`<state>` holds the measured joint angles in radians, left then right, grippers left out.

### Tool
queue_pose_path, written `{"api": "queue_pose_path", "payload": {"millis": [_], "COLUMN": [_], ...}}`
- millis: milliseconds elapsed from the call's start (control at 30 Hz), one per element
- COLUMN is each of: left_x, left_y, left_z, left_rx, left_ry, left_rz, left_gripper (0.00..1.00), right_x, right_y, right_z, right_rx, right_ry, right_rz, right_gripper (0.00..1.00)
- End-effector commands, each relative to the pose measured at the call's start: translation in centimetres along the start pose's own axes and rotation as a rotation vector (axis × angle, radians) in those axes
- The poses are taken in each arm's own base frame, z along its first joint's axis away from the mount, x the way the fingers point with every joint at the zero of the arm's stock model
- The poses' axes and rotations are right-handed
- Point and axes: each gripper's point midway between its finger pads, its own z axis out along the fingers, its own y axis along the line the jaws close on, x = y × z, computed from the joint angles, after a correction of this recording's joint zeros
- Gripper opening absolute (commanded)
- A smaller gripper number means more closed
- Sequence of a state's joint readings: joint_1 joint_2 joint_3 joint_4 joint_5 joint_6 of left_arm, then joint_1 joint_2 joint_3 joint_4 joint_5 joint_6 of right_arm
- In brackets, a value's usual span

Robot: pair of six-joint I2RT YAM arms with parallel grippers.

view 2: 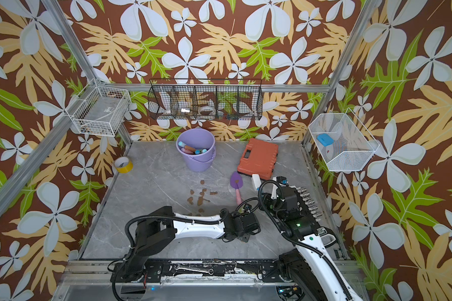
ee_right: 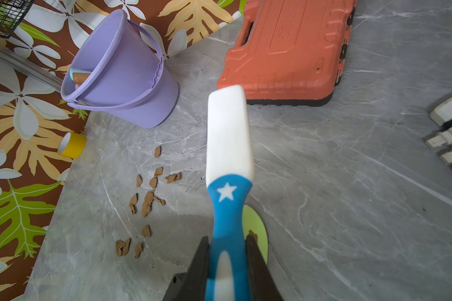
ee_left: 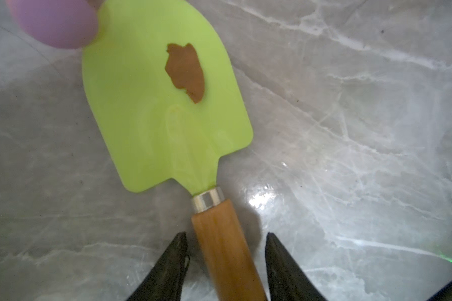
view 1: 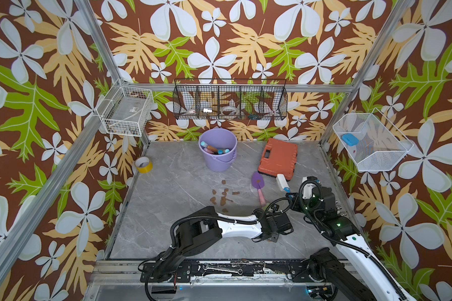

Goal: Brush the soil off the hand trowel and place it into the bucket
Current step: Pick up the hand trowel from the center of the board.

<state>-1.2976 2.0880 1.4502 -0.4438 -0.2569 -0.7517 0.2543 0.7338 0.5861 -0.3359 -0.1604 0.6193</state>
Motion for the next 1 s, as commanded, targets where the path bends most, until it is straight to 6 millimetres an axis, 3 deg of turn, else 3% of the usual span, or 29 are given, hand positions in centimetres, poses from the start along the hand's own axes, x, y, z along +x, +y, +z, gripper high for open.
{"api": "queue_pose_path", "payload": {"millis": [0,167,333,500,600,667,733,867,967], "left_x": [0.7,1.5,1.4,1.5,1.6,1.7,1.8,2.2,2.1], "left_y": [1.1,1.3,1.6,1.0,1.3,1.9,2.6,5.6,12.0], "left_z": [-0.2,-0.4,-0.7,-1.3,-2.1,-3.0,-3.9,-6.3,-8.5], "left_rx": [-0.083,-0.102,-0.106,-0.068,-0.069,-0.074,-0.073,-0.137,-0.369], "left_ry": [0.004,0.009,-0.005,0.015,0.019,0.023,0.022,0.036,0.012], "left_rz": [0.055,0.067,0.057,0.06,0.067,0.077,0.089,0.187,0.212], "left_gripper": [0.49,0.44,0.32,0.26,0.14,0.0,0.0,0.0,0.0], "right_x": [-1.0,-0.9,-0.9,-1.2,-1.2,-1.0,-0.9,-1.5,-1.9], "right_y": [0.7,0.8,0.9,1.1,1.2,1.1,1.0,2.8,5.4], "right_z": [-0.2,0.0,-0.1,-0.3,-0.4,-0.3,-0.5,-1.2,-1.8], "right_rx": [-0.024,-0.037,-0.046,-0.047,-0.05,-0.047,-0.041,-0.131,-0.265], "right_ry": [-0.04,-0.039,-0.043,-0.048,-0.043,-0.034,-0.033,-0.05,-0.04], "right_rz": [-0.013,0.001,0.005,0.006,0.005,0.002,-0.001,0.004,-0.002], "right_gripper": [0.0,0.0,0.0,0.0,0.0,0.0,0.0,0.0,0.0]}}
